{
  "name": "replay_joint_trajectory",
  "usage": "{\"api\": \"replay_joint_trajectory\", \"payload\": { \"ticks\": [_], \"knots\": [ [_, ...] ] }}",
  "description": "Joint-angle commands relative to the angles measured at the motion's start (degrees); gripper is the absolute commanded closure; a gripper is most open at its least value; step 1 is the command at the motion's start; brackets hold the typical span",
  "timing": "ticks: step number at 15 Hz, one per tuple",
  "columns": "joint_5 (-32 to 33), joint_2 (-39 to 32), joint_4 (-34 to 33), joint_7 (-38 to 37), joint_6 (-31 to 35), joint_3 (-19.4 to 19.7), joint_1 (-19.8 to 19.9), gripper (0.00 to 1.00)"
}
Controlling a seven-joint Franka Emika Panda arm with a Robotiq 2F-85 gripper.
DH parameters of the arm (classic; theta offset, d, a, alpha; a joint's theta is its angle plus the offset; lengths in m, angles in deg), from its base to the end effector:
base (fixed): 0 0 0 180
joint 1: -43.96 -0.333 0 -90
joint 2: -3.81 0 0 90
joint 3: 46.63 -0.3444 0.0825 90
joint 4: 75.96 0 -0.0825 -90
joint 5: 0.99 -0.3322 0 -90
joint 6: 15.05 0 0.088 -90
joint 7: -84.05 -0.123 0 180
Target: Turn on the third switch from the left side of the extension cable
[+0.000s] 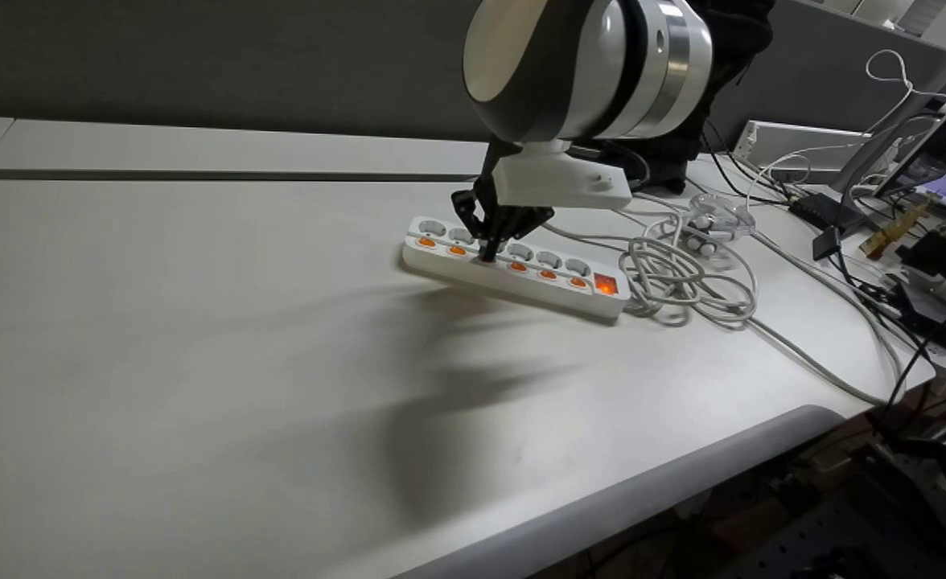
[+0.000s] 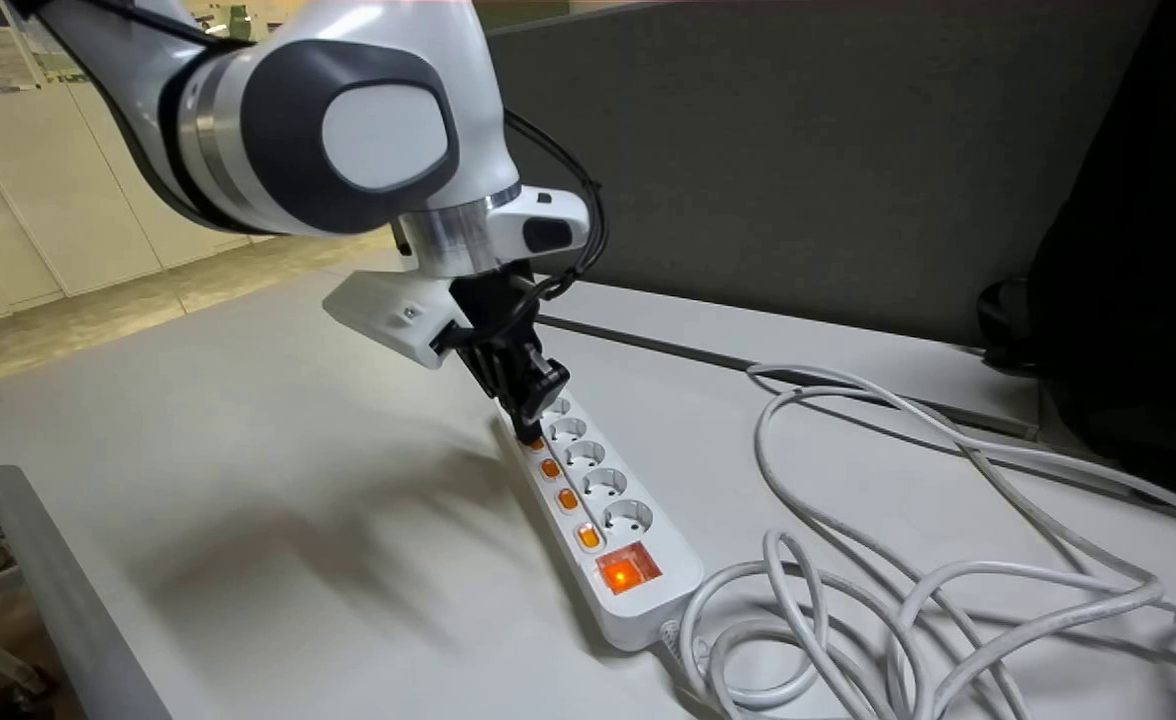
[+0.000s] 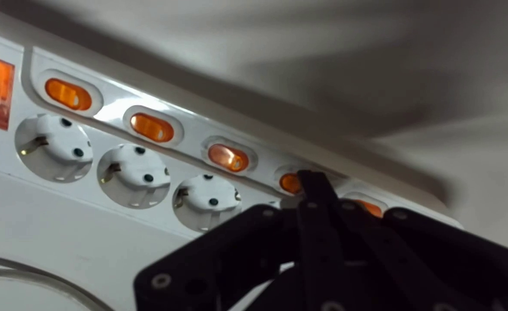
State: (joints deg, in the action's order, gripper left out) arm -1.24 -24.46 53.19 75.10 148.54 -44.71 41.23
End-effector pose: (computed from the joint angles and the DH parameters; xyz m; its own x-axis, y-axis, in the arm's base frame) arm 0.5402 0.0076 0.2095 0.9841 -0.1402 0.1087 -0.1407 -0.9900 -0.0027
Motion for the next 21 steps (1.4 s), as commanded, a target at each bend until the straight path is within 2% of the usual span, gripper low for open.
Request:
{"api": "replay_joint_trajectory", "payload": {
  "ticks": [1,6,13,16,19,20,21],
  "knots": [
    [-0.8,-1.4,-1.4,-0.9,-0.2,0.5,-0.7,1.0],
    [0.3,-2.6,-2.4,-2.2,-3.2,2.0,-2.1,1.0],
    [3.7,-3.1,-4.2,-4.8,-8.2,5.9,-6.8,1.0],
    [10.2,-4.8,-6.6,-11.3,-13.4,10.7,-11.9,1.0],
    [19.4,-6.9,-8.6,-20.1,-16.4,15.5,-17.6,1.0],
    [20.1,-7.0,-8.9,-21.4,-16.9,15.0,-17.8,1.0],
    [17.9,-6.7,-8.9,-21.5,-17.7,12.9,-16.5,1.0]
  ]
}}
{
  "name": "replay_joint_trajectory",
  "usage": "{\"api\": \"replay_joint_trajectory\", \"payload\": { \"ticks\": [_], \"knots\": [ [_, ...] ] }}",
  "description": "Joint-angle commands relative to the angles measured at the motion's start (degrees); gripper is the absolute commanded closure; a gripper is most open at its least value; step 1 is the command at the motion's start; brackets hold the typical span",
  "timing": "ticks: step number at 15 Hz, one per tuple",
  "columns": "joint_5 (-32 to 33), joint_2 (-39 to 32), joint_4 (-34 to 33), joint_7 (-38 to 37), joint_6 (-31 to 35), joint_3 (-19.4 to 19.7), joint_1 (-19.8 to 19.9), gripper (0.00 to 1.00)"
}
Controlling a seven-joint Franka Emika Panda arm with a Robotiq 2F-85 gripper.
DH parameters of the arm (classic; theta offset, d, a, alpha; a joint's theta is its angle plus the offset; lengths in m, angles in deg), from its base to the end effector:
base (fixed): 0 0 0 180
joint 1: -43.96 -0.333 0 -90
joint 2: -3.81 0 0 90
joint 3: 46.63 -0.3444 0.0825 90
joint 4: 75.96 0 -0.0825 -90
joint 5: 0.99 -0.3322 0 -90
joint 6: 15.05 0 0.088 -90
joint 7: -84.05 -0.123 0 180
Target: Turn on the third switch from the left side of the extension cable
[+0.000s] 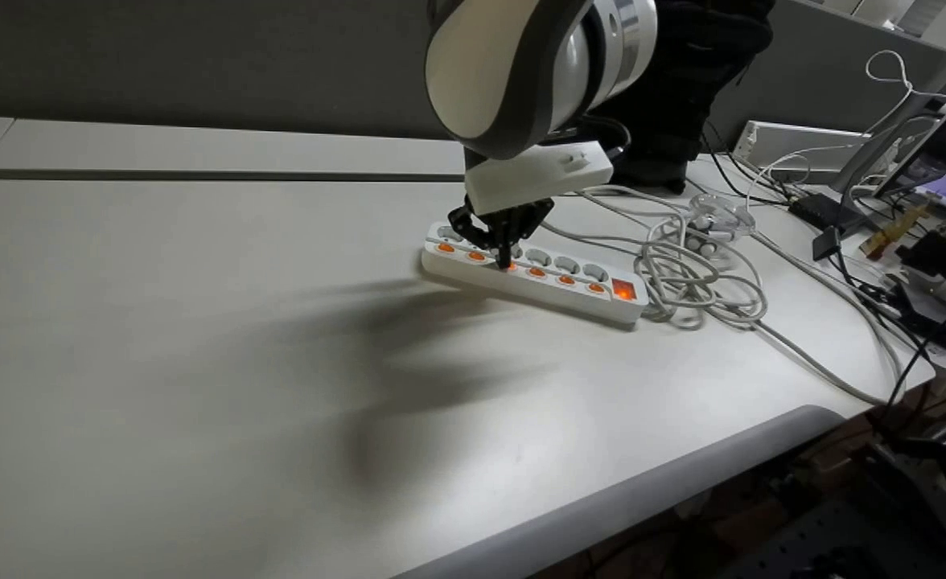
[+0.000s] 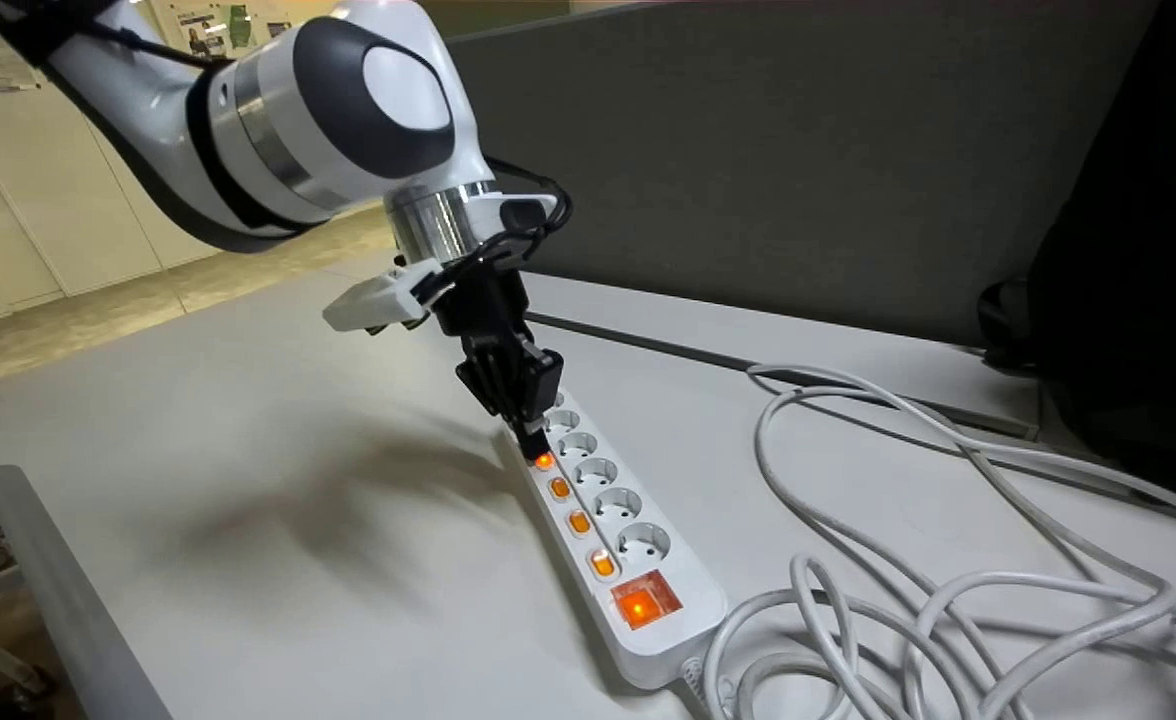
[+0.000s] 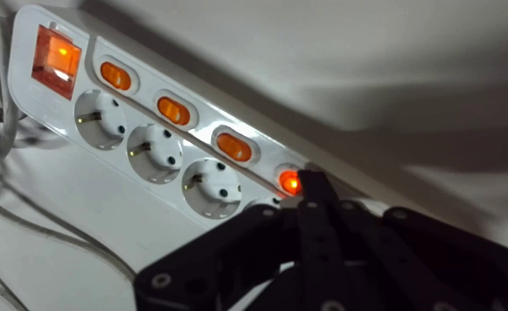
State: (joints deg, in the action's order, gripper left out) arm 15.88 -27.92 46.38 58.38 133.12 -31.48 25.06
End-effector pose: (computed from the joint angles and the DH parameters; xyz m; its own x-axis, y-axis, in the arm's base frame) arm 0.5462 0.0408 0.1977 0.9956 -0.0932 -0.0099 -0.0861 -0.9517 0.2946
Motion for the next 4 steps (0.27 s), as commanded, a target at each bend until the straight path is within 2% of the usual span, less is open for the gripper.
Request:
{"api": "replay_joint_trajectory", "payload": {
  "ticks": [1,4],
  "knots": [
    [-1.8,-2.6,-2.2,-3.8,-4.2,-2.3,1.1,1.0],
    [-10.9,0.8,-1.2,6.5,-5.7,-10.2,8.1,1.0]
  ]
}}
